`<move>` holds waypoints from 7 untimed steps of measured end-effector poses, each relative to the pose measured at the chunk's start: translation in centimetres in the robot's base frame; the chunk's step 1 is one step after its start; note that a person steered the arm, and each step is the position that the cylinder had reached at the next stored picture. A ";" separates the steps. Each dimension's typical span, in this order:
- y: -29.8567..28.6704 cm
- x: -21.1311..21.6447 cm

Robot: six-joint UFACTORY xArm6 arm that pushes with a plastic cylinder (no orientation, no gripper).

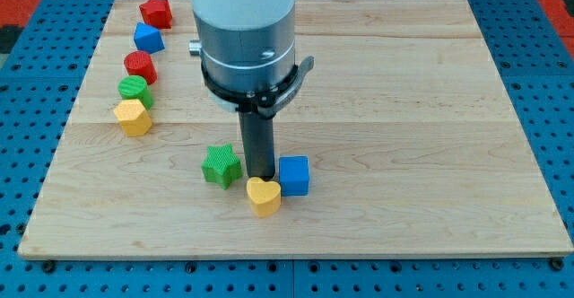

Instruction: Push the green star below the yellow hexagon

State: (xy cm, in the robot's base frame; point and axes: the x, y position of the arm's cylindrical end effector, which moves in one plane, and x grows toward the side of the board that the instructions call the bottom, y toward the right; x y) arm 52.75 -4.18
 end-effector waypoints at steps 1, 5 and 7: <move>-4.4 0.0; -5.0 -4.2; -8.1 -3.5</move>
State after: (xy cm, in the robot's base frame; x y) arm 49.24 -12.32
